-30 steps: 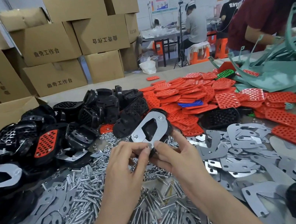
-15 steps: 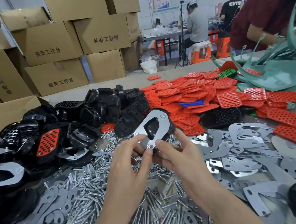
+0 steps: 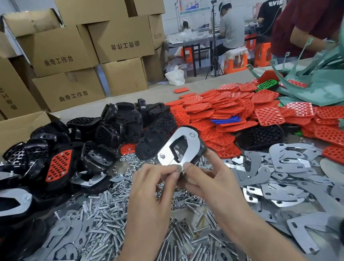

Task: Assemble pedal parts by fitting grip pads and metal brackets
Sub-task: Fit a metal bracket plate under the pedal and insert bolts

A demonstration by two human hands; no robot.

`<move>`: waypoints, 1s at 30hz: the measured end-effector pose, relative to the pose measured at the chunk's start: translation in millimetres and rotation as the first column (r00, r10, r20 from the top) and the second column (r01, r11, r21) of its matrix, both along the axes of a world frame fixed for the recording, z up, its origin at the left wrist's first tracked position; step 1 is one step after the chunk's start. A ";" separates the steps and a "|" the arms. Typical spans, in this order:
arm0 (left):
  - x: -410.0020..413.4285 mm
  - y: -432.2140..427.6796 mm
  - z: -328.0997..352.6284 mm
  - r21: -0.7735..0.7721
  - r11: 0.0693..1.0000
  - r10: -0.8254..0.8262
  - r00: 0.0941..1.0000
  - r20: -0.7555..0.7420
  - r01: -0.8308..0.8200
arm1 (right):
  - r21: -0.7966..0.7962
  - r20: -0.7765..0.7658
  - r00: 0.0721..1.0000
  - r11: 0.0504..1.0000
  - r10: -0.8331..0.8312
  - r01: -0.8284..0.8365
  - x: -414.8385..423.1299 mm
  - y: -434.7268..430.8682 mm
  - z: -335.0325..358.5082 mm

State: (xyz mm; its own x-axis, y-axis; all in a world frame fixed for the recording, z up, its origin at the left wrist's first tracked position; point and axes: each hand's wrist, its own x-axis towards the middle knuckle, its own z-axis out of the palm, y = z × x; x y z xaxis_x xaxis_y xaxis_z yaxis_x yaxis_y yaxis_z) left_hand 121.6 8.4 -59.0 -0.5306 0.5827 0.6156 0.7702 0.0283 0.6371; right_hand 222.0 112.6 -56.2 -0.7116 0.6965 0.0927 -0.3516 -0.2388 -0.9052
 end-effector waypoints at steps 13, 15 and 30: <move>2.8 -1.1 -0.3 -0.008 1.000 -0.003 0.996 0.086 0.004 | 0.072 -0.007 1.000 0.997 -0.030 0.031 -0.5 0.3 -2.3; 2.3 -1.3 -1.1 -0.020 1.000 0.019 0.997 0.081 -0.018 | 0.102 -0.004 0.999 0.994 -0.044 0.044 -0.6 -1.3 -3.5; 23.3 8.7 7.3 0.079 0.997 -0.021 0.872 0.489 -0.020 | 0.380 -0.041 0.982 0.906 -0.183 0.185 -0.2 -14.0 -1.2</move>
State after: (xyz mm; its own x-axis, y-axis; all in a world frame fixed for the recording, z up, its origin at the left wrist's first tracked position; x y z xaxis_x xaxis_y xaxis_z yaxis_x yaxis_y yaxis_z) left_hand 144.9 17.1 -51.7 -0.7756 0.5434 0.3212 0.3590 -0.0387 0.9325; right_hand 221.9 98.6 -57.4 -0.5730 0.7265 0.3792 -0.3601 0.1925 -0.9129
